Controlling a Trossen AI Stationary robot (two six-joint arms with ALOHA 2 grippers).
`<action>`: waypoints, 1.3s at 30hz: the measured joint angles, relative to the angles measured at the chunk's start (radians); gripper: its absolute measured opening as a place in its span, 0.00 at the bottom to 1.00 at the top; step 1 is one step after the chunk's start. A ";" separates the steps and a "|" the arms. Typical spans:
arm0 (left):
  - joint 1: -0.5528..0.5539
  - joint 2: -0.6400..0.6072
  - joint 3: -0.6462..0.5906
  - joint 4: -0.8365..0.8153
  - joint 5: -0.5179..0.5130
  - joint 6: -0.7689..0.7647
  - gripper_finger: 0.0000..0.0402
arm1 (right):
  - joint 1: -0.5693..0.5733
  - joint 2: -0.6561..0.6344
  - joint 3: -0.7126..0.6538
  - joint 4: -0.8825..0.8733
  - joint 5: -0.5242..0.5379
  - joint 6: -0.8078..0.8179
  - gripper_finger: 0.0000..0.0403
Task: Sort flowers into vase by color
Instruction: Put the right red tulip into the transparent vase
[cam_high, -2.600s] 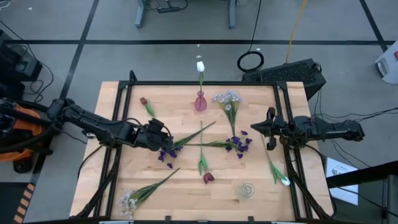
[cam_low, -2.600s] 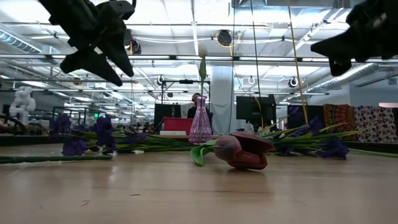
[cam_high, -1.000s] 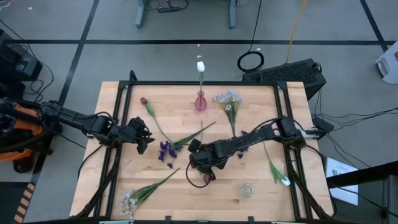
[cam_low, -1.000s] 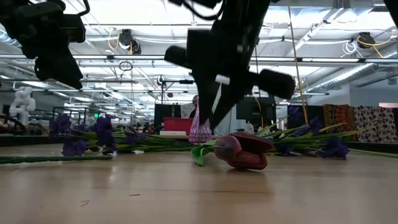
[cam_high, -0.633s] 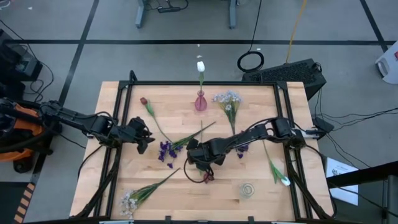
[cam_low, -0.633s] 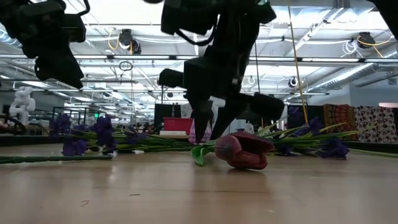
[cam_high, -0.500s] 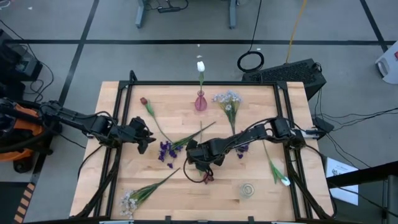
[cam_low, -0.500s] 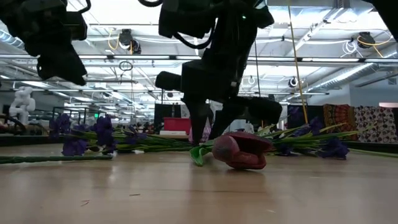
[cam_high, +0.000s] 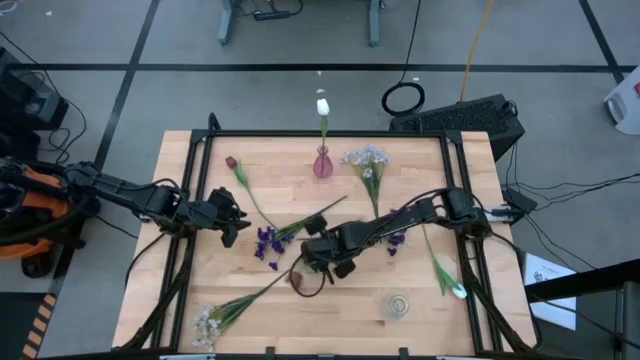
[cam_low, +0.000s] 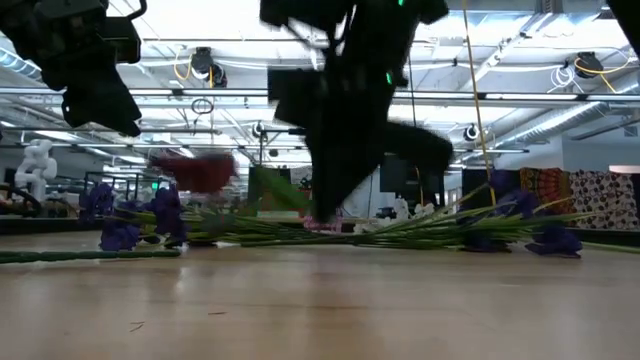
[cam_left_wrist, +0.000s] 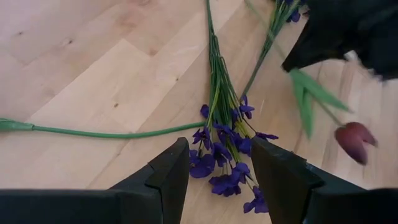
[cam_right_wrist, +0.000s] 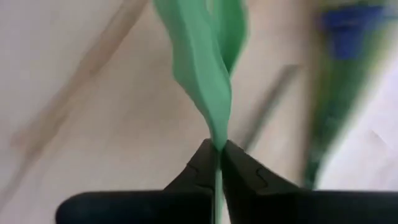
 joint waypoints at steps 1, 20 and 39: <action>0.000 0.000 0.000 0.000 0.001 0.000 0.44 | 0.000 -0.023 0.000 -0.001 0.007 0.048 0.01; 0.000 0.000 0.000 0.100 0.018 -0.001 0.44 | 0.241 -0.588 0.001 -0.270 0.559 1.213 0.00; 0.000 0.014 0.000 0.325 0.012 -0.002 0.44 | 0.759 -0.597 0.001 -0.391 0.840 1.789 0.00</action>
